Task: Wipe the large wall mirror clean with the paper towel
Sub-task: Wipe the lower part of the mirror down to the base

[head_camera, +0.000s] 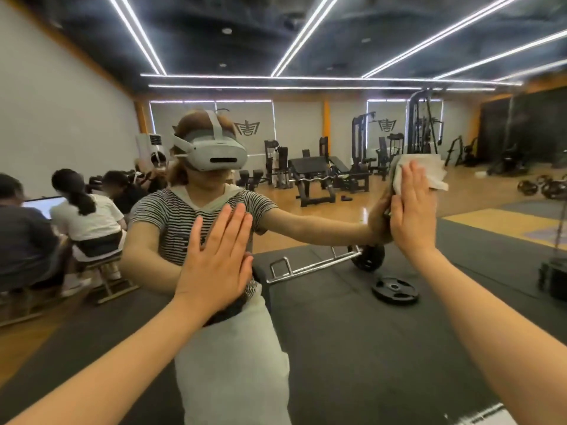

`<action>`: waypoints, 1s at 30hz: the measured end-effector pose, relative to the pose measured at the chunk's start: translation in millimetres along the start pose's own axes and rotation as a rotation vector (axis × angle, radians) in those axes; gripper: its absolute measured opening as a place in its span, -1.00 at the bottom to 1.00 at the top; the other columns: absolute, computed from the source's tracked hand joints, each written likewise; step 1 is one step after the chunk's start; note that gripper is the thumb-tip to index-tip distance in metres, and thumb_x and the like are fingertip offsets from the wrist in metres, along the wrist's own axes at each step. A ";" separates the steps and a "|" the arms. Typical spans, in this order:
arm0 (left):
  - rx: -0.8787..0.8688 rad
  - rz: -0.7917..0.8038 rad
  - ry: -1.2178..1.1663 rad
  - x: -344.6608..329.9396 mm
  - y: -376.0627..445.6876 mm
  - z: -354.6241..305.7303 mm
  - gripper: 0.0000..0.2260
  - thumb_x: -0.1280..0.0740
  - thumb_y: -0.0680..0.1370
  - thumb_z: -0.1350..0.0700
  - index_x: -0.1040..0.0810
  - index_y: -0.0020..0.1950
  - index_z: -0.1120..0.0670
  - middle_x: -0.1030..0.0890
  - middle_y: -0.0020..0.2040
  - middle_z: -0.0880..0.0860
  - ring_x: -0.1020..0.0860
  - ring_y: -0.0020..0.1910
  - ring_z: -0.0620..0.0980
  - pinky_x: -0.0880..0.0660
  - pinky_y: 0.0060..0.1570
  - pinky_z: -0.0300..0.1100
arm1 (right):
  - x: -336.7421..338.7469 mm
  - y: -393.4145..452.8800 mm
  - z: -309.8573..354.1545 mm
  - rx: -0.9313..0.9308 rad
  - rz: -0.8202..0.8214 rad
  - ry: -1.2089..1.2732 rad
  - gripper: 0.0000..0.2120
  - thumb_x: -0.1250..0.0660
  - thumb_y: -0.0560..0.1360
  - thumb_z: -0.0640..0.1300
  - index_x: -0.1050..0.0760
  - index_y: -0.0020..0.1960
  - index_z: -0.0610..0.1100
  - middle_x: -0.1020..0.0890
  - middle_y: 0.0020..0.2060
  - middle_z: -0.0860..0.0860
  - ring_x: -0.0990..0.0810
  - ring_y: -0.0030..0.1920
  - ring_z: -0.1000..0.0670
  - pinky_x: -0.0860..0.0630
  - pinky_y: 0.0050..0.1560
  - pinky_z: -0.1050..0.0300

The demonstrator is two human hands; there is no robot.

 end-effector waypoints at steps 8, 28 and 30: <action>0.030 -0.038 -0.013 0.0 0.7 0.8 -0.41 -0.07 0.57 -0.05 -0.16 0.53 0.21 -0.18 0.55 0.19 -0.13 0.53 0.14 0.00 0.46 0.18 | -3.1 11.6 3.3 -0.085 -0.139 0.061 -0.41 0.14 0.56 -0.01 -0.12 0.56 -0.18 -0.17 0.54 -0.13 -0.06 0.55 -0.11 0.04 0.51 -0.14; 0.032 -0.069 0.032 -1.0 -0.5 0.3 -0.40 -0.08 0.55 -0.06 -0.14 0.54 0.18 -0.18 0.54 0.18 -0.15 0.52 0.13 -0.01 0.46 0.18 | -26.6 -8.5 97.6 -0.156 -0.207 0.078 -0.45 0.03 0.59 -0.16 -0.05 0.57 -0.12 -0.18 0.54 -0.09 -0.06 0.55 -0.12 0.09 0.51 -0.21; 0.034 -0.068 0.028 -1.5 -0.2 0.3 -0.40 -0.08 0.55 -0.06 -0.15 0.54 0.19 -0.17 0.54 0.17 -0.15 0.52 0.13 0.00 0.46 0.17 | -36.8 -24.4 143.6 -0.007 -0.175 0.123 -0.41 0.07 0.54 -0.13 -0.05 0.57 -0.09 -0.21 0.53 -0.11 -0.05 0.53 -0.09 0.19 0.48 -0.11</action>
Point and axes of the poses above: each hand's wrist, its own y-axis towards the middle knuckle, its own x-axis out of the back of the hand, z = x × y, the point moved 7 cm from there along y, towards the middle knuckle
